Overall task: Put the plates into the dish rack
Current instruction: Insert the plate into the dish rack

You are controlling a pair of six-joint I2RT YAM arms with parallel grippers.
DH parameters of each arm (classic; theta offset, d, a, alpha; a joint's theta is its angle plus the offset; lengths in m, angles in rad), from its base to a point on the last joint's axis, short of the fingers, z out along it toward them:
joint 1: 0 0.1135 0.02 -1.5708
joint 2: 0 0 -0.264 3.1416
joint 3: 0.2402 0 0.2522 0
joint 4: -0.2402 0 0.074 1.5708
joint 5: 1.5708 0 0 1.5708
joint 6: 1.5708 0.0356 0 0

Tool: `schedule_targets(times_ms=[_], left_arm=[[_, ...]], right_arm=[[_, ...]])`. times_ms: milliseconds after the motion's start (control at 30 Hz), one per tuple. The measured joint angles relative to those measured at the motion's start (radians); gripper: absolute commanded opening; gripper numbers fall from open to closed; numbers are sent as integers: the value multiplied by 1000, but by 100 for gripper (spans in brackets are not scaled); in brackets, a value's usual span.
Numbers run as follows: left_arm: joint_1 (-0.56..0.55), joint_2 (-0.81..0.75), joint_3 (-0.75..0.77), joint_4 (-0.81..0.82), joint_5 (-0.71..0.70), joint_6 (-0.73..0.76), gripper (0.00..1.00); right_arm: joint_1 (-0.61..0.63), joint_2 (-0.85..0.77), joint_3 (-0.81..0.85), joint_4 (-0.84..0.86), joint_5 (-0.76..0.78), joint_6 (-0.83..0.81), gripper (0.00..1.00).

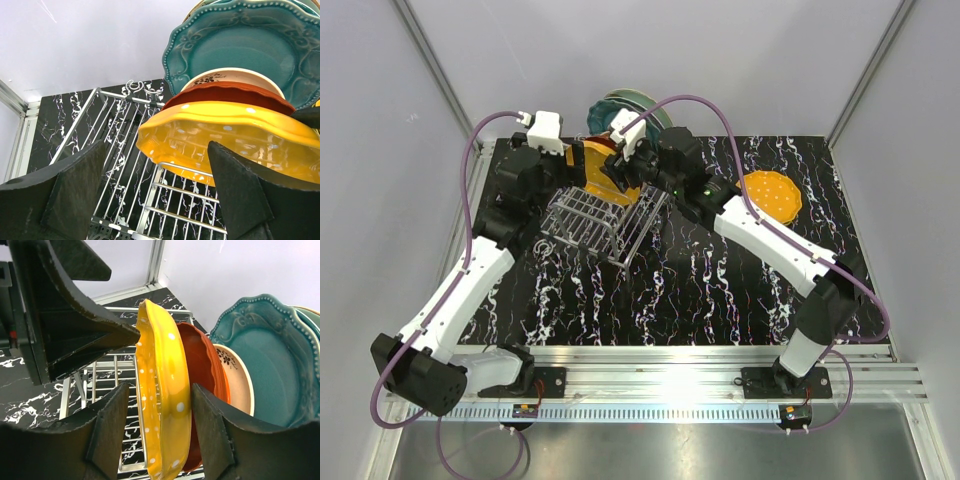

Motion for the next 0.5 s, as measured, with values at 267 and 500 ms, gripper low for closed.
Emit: schedule_targets(times_ms=[267,500], left_arm=[[0,0,-2,2,0,0,89],[0,0,-2,6,-1,0,98]], right_arm=[[1,0,3,0,21,3,63],[1,-5,3,0,34,7,70]])
